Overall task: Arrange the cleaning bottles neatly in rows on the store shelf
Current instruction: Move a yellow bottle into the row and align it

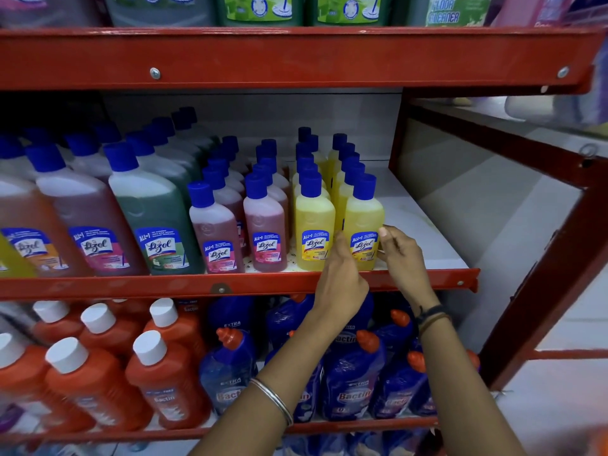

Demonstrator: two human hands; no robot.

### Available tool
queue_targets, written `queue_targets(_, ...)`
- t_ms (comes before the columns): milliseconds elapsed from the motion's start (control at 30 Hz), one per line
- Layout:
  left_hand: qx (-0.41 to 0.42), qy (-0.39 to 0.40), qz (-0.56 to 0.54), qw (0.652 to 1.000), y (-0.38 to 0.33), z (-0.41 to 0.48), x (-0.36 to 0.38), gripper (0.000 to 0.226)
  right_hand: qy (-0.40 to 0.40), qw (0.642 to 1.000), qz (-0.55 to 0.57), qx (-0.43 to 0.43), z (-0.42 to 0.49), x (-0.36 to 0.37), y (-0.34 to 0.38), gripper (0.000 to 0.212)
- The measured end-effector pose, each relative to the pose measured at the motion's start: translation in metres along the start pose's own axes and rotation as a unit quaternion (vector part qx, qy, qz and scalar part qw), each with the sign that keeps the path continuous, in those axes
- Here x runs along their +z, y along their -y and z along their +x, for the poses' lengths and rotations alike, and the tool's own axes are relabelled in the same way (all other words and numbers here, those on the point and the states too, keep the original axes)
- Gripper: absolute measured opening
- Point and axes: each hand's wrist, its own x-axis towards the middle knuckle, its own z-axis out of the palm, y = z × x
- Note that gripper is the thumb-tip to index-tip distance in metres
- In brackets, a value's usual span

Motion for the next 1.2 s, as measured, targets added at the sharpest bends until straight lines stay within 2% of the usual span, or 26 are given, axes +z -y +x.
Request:
queue_targets(133,-0.011,-0.001,-0.013,1.0,-0.002,0.005,-0.005,0.064,-0.027,0.999,-0.018,-0.002,-0.007,0.003,0.009,0.026)
queue_targets(367,-0.004,0.014,0.017,1.0,-0.007,-0.008,-0.011,0.075,-0.039,0.997,-0.059,-0.013,-0.019,-0.001,0.012,0.031)
queue_targets(500,-0.002,0.01,0.014,1.0,-0.003,-0.014,-0.015,0.071,-0.055,0.995,-0.089,0.008,-0.023,0.002,0.017,0.033)
queue_targets(567,0.012,-0.036,-0.004,0.999,0.002,-0.022,-0.018,0.055,-0.121,0.99,-0.073,0.007,-0.033,0.009,0.021,0.035)
queue_targets(633,0.042,-0.119,-0.029,0.992,0.01,-0.031,-0.021,0.035,-0.201,0.979,0.004,-0.034,-0.051,0.02,0.032,0.035)
queue_targets(667,0.046,-0.148,-0.048,0.987,0.014,-0.035,-0.022,0.035,-0.211,0.975,0.025,-0.063,-0.061,0.026,0.037,0.034)
queue_targets(767,0.02,-0.151,-0.113,0.982,0.025,-0.04,-0.027,0.062,-0.112,0.991,0.018,-0.077,-0.082,0.052,0.045,0.049)
queue_targets(833,-0.017,-0.109,-0.137,0.984,0.026,-0.038,-0.029,0.077,-0.038,0.998,0.032,-0.024,-0.083,0.069,0.05,0.064)
queue_targets(967,-0.069,-0.09,-0.166,0.979,0.025,-0.025,-0.04,0.107,0.028,0.994,0.038,0.099,-0.064,0.082,0.056,0.097)
queue_targets(1033,-0.074,-0.084,-0.173,0.979,0.026,-0.021,-0.044,0.113,0.038,0.991,0.057,0.115,-0.058,0.084,0.058,0.098)
queue_targets(1200,-0.078,-0.063,-0.178,0.979,0.026,-0.021,-0.049,0.108,0.032,0.985,0.114,0.124,-0.061,0.083,0.076,0.09)
